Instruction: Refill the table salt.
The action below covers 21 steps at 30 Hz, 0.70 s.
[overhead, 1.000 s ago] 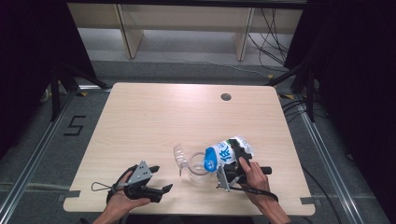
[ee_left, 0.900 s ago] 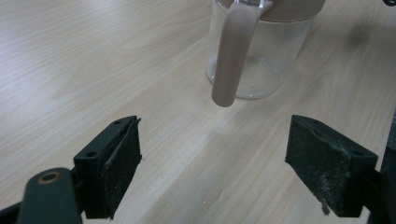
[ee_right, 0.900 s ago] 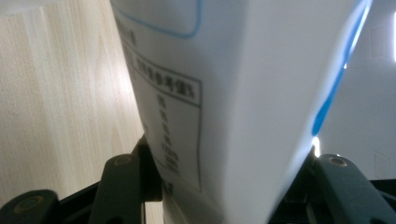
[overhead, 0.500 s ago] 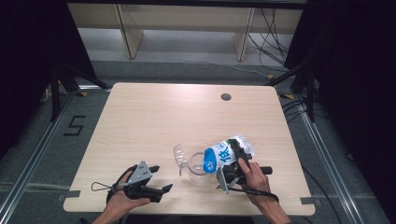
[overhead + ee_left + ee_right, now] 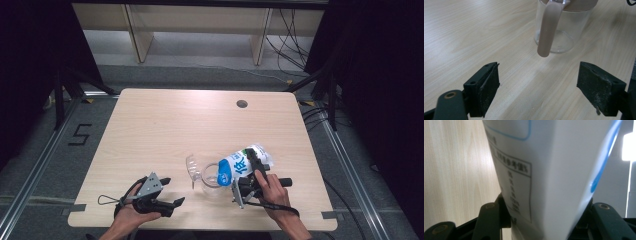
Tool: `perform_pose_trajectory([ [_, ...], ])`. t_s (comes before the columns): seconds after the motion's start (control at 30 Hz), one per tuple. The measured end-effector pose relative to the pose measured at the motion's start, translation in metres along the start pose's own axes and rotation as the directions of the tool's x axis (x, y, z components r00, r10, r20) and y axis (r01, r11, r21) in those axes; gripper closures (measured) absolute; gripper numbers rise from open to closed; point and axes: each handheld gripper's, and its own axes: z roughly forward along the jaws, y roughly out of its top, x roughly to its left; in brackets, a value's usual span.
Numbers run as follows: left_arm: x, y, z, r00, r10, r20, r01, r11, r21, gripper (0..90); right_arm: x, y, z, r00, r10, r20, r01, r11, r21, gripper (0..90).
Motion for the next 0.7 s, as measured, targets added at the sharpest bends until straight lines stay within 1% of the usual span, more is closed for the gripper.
perform_pose_trajectory([
  [0.03,0.0,0.0,0.0001,1.0,0.0,0.0,0.0,1.0,-0.001,17.4,-0.0004,0.0002,0.0001,0.9999,-0.011,0.001,0.011,1.0,-0.004,49.4],
  [0.07,-0.0002,-0.0001,0.0004,0.9999,-0.012,0.008,0.012,0.9999,0.002,17.4,-0.004,0.0014,-0.0002,0.9975,-0.07,0.01,0.07,0.997,-0.011,49.6],
  [0.1,-0.0002,-0.0001,0.0004,0.9999,-0.012,0.008,0.012,0.9999,0.002,17.3,-0.004,0.0014,-0.0002,0.9975,-0.07,0.01,0.07,0.997,-0.011,49.6],
  [0.13,0.0005,0.0002,0.0003,1.0,0.002,0.006,-0.002,1.0,0.003,17.3,-0.0027,0.0012,-0.0003,0.9983,-0.057,0.011,0.057,0.998,-0.005,49.6],
  [0.17,0.0004,0.0,0.0004,1.0,0.005,0.002,-0.005,1.0,-0.001,17.3,-0.0022,0.001,-0.0002,0.9986,-0.051,0.009,0.051,0.999,-0.004,49.7],
  [0.23,-0.0003,-0.0002,0.0004,1.0,-0.008,0.003,0.008,1.0,-0.002,17.4,-0.0028,0.001,-0.0001,0.998,-0.062,0.011,0.062,0.998,-0.004,49.8],
  [0.27,-0.0003,-0.0002,0.0004,1.0,-0.008,0.003,0.008,1.0,-0.002,17.3,-0.0028,0.0009,-0.0003,0.9982,-0.059,0.013,0.059,0.998,0.0,49.8],
  [0.3,0.0007,0.0003,0.0001,1.0,0.004,0.007,-0.004,1.0,0.003,17.3,-0.0028,0.0009,-0.0003,0.9982,-0.059,0.013,0.059,0.998,0.0,49.8],
  [0.33,0.0006,0.0002,0.0003,1.0,0.006,0.006,-0.006,1.0,0.001,17.4,-0.0006,-0.0001,0.0002,0.9998,-0.02,0.008,0.02,1.0,-0.003,49.9],
  [0.37,-0.0007,-0.0004,0.0007,0.9999,-0.013,0.004,0.013,0.9999,-0.001,17.3,-0.0008,0.0,-0.0001,0.9996,-0.025,0.012,0.025,1.0,0.004,49.8],
  [0.43,-0.0005,-0.0003,0.0004,0.9999,-0.008,0.006,0.008,1.0,0.001,17.3,-0.0009,-0.0003,0.0006,0.9996,-0.026,0.009,0.026,1.0,0.001,49.9],
  [0.5,-0.0005,-0.0002,0.0006,0.9999,-0.012,0.005,0.012,0.9999,-0.001,17.3,-0.0008,-0.0004,0.0005,0.9998,-0.02,0.005,0.02,1.0,0.008,49.9],
  [0.53,-0.0006,-0.0003,0.0008,0.9999,-0.013,0.005,0.013,0.9999,-0.001,17.4,-0.0012,-0.0005,0.0004,0.9995,-0.03,0.012,0.03,1.0,0.008,49.9],
  [0.6,0.0004,0.0,0.0004,0.9999,0.015,0.005,-0.015,0.9999,0.0,17.3,-0.0012,-0.0006,0.0004,0.9995,-0.031,0.01,0.031,0.999,0.014,49.9],
  [0.63,0.0006,0.0001,0.0001,0.9998,0.017,0.006,-0.017,0.9998,0.003,17.3,-0.0012,-0.0006,0.0004,0.9995,-0.031,0.01,0.031,0.999,0.014,49.9],
  [0.67,0.0004,0.0001,0.0002,0.9999,0.013,0.004,-0.013,0.9999,0.0,17.3,-0.0012,-0.0011,0.0015,0.9994,-0.031,0.017,0.031,1.0,0.003,49.9],
  [0.7,-0.0007,-0.0003,0.0007,0.9999,-0.014,0.005,0.014,0.9999,-0.002,17.3,-0.0014,-0.0011,0.0015,0.9994,-0.031,0.017,0.031,1.0,0.002,49.9],
])
